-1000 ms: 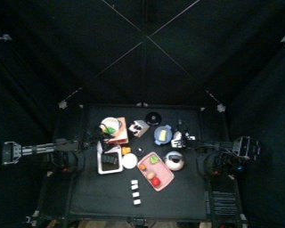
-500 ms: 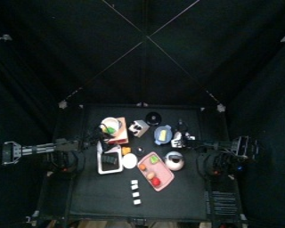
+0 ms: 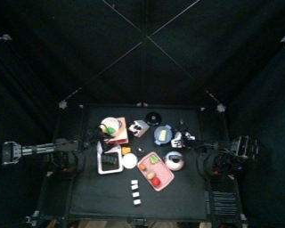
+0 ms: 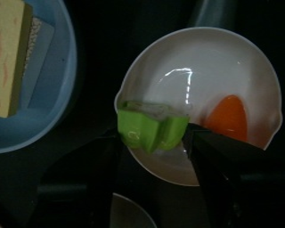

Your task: Grab starfruit bottom

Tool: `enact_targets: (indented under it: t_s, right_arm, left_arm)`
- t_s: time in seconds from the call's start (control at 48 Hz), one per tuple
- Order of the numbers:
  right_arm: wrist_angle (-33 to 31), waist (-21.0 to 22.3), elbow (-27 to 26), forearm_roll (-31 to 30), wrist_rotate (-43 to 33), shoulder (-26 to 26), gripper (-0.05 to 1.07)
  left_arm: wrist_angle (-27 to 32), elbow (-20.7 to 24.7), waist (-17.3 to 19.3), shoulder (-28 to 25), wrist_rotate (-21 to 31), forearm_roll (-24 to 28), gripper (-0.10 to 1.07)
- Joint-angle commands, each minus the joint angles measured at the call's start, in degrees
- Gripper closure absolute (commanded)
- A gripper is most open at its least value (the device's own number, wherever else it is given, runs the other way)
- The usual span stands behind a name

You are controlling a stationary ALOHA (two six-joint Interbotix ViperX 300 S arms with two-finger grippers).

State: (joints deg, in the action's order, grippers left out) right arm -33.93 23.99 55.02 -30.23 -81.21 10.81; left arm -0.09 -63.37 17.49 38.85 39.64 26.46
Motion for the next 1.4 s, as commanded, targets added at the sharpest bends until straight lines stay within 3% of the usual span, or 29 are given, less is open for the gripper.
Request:
enact_targets:
  t_s: [0.0, 0.604, 1.062, 1.375]
  right_arm:
    - [0.1, 0.2, -1.1, 0.0, 0.0, 1.2, 0.23]
    - [0.8, -0.1, -1.1, -0.9, 0.1, 2.5, 0.23]
    - [12.4, 3.4, 3.3, -2.2, 0.0, 2.5, 0.19]
    - [13.4, 5.2, 3.8, -1.7, -0.7, 4.0, 0.1]
  left_arm:
    - [-0.5, 0.7, 0.2, 0.2, 0.0, 0.1, 0.07]
    - [-0.5, 0.7, 0.2, 0.3, 0.0, 0.1, 0.07]
    - [-0.4, 0.7, 0.1, 0.2, 0.0, 0.1, 0.07]
    - [-0.4, 0.7, 0.1, 0.2, 0.0, 0.1, 0.07]
